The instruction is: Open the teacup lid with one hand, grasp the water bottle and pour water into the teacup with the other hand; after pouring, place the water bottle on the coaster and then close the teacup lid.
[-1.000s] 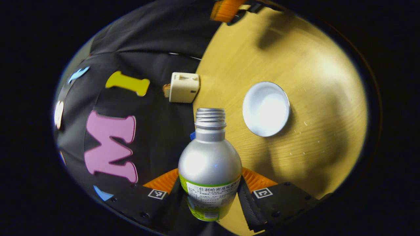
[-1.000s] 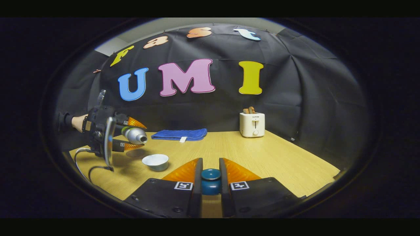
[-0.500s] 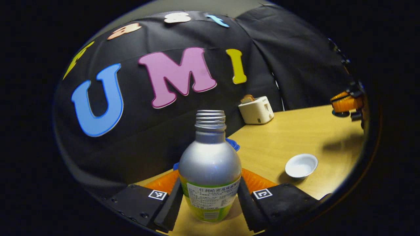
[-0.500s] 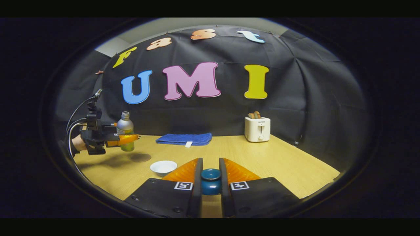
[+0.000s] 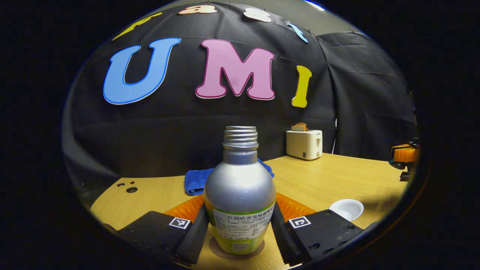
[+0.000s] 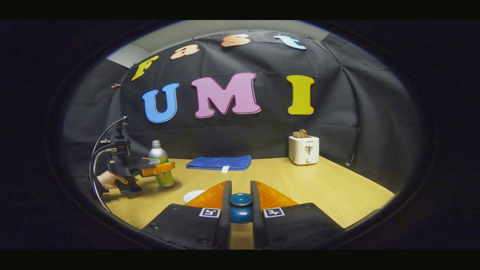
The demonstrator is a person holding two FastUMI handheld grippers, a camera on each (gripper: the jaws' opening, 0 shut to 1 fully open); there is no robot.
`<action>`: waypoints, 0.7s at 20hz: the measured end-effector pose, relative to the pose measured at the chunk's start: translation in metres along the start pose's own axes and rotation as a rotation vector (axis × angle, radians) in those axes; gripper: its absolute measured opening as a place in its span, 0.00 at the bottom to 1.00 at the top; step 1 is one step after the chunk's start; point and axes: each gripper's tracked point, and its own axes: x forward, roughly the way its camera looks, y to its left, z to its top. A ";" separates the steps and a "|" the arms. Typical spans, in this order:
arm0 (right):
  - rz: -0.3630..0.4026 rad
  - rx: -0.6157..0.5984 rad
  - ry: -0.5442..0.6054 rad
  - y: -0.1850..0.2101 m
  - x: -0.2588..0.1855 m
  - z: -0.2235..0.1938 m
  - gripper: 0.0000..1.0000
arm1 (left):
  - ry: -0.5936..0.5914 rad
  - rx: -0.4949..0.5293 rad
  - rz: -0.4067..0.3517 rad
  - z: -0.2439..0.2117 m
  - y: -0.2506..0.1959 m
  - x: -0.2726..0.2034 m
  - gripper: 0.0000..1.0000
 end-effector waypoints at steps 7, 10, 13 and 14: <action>0.026 -0.004 0.007 0.009 0.015 -0.003 0.27 | 0.023 -0.075 0.042 -0.024 0.009 0.008 0.81; 0.044 -0.005 0.007 0.016 0.021 -0.004 0.27 | 0.029 -0.103 0.041 -0.029 0.006 0.008 0.83; 0.056 -0.009 0.003 0.021 0.026 -0.002 0.27 | 0.080 -0.108 0.025 -0.042 0.000 0.002 0.87; 0.057 -0.012 -0.003 0.022 0.027 0.000 0.27 | 0.078 -0.108 0.023 -0.039 -0.003 -0.001 0.94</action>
